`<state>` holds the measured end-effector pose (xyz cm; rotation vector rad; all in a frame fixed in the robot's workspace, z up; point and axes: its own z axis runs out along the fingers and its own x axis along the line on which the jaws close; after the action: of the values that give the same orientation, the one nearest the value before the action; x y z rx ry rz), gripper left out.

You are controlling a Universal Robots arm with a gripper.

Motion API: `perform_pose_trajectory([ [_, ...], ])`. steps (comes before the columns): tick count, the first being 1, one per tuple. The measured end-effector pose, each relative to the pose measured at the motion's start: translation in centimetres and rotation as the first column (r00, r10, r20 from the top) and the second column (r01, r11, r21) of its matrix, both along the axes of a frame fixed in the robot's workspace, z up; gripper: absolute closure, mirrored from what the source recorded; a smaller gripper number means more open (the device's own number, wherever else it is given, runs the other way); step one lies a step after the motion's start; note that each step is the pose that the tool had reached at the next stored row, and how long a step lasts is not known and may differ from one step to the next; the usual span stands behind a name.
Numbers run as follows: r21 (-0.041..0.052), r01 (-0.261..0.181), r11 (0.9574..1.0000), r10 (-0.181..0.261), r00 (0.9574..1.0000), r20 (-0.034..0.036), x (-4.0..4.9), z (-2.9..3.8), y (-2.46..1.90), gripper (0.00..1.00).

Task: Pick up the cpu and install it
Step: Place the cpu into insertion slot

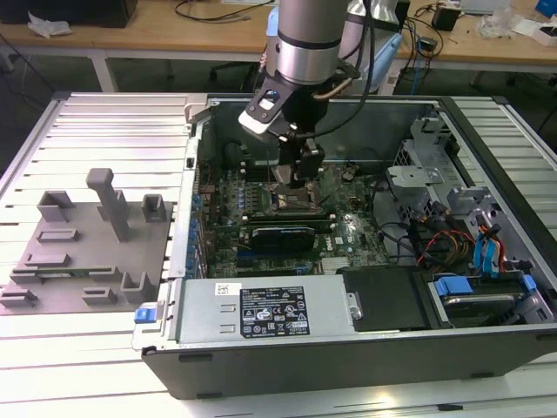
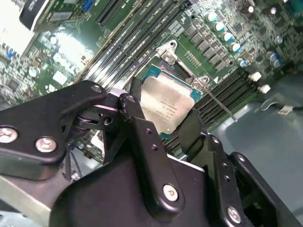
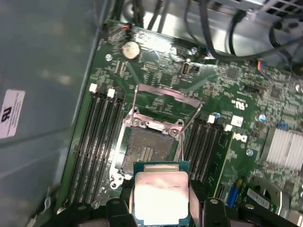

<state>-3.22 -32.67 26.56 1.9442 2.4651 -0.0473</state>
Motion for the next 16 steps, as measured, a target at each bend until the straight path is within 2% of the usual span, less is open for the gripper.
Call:
perform_pose_trajectory([
  [2, -0.0001, 0.062, 0.9981, -0.062, 0.9981, 0.0, 0.0, -0.03, 0.0, 0.45],
  [4, 0.0, 0.103, 0.9947, -0.103, 0.9947, 0.0, 0.0, -0.05, 0.0, 0.45],
  [7, -0.0001, 0.164, 0.9864, -0.164, 0.9864, 0.0, 0.0, -0.08, 0.0, 0.45],
  [9, 0.0, 0.222, 0.9751, -0.222, 0.9751, 0.0, 0.0, -0.11, 0.0, 0.45],
  [10, 0.0, 0.228, 0.9738, -0.228, 0.9738, 0.0, 0.0, -0.11, 0.0, 0.45],
  [11, 0.0016, 0.228, 0.9738, -0.228, 0.9737, 0.0063, -0.12, -0.12, 0.0, 0.45],
  [13, 0.01, 0.227, 0.9738, -0.228, 0.9728, 0.0422, -0.35, -0.16, 0.0, 0.45],
  [14, 0.0124, 0.227, 0.9737, -0.228, 0.9723, 0.053, -0.44, -0.17, 0.0, 0.45],
  [15, 0.0173, 0.227, 0.9737, -0.228, 0.971, 0.0734, -0.68, -0.26, 0.0, 0.45],
  [16, 0.0191, 0.227, 0.9738, -0.228, 0.9704, 0.0808, -0.8, -0.42, 0.0, 0.45],
])
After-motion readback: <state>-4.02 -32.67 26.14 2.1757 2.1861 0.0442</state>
